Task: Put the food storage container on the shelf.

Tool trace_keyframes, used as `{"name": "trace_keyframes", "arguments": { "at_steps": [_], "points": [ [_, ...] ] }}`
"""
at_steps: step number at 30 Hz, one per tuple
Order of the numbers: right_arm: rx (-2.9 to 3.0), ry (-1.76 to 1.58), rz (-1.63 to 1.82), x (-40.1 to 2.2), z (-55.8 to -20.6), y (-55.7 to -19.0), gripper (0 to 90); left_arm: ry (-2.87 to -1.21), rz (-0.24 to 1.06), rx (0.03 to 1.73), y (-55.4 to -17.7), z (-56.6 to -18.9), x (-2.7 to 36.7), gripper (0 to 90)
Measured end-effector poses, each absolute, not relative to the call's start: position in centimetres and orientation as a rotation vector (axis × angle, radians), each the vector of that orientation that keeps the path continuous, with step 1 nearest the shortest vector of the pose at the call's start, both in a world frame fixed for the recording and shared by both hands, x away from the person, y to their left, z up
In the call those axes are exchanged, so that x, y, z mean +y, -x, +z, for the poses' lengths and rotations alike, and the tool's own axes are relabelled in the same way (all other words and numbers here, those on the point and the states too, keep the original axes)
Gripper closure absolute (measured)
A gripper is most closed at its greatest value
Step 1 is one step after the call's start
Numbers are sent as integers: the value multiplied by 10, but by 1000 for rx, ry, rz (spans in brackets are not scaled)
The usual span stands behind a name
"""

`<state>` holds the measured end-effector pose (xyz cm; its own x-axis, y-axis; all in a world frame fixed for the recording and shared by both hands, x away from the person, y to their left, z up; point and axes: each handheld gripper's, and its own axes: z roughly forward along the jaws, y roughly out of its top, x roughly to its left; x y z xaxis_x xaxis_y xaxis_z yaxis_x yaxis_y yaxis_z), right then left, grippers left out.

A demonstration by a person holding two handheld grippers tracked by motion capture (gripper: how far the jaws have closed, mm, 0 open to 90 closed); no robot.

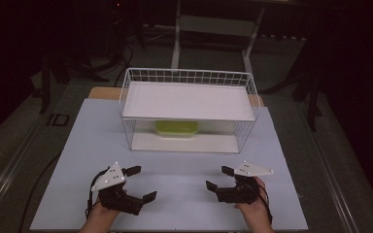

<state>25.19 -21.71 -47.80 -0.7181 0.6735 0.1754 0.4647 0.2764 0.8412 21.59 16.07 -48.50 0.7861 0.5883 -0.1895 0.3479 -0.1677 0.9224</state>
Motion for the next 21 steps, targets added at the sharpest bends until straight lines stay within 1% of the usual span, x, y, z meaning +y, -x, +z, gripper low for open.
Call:
{"name": "trace_keyframes", "arguments": {
  "at_steps": [9, 21],
  "points": [
    [2372, -949, 1444, -234, -487, -250, 169, -1787, 237, 703, -218, -494, 162, 5],
    [2437, -884, 1436, -232, -499, -255, 169, -1800, 199, 677, -218, -503, 156, 5]
  ]
}}
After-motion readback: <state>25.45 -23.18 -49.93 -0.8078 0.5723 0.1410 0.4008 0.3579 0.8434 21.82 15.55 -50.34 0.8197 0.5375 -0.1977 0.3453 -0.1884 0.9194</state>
